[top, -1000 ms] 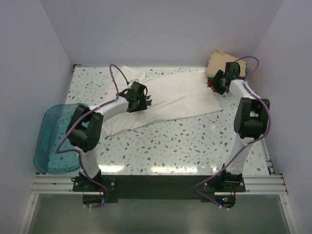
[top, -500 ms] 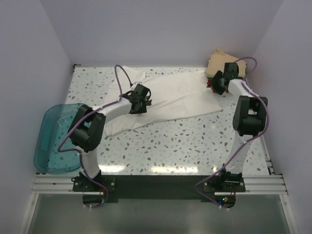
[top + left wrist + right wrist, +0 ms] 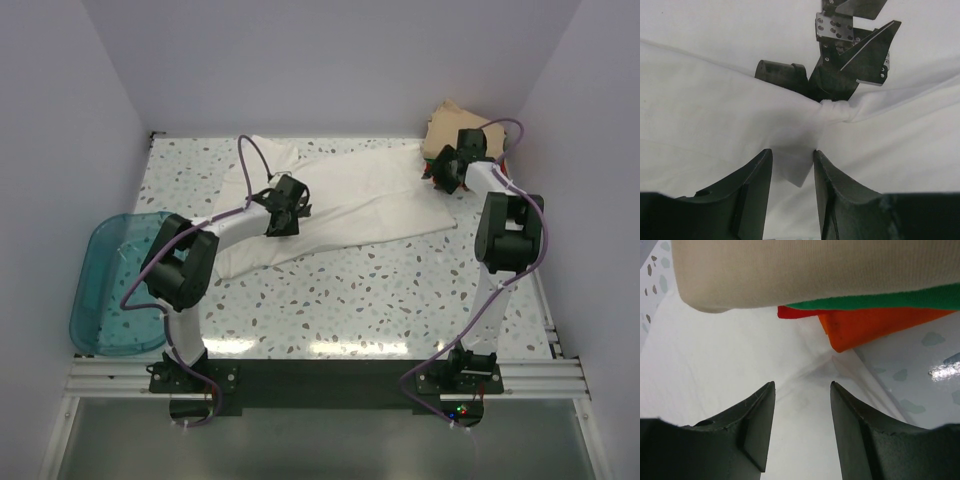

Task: Fold and stack the t-shirts
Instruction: Flatten the tshirt out

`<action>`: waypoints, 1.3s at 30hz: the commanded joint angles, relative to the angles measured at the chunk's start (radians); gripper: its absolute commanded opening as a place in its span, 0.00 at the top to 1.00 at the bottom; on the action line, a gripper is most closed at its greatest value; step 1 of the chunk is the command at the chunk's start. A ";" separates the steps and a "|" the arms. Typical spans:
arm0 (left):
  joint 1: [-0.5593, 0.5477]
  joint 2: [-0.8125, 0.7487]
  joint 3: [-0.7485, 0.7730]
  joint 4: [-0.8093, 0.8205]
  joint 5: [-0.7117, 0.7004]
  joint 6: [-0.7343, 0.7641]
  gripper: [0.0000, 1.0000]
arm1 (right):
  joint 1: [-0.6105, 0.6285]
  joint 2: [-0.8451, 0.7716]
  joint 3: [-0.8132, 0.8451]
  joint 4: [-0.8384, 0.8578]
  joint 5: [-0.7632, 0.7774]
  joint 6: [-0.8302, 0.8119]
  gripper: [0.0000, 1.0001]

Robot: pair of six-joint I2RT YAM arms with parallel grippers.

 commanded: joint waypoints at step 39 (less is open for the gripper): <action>-0.002 -0.074 -0.024 0.005 0.009 0.024 1.00 | 0.048 0.101 0.125 0.032 0.172 -0.102 0.48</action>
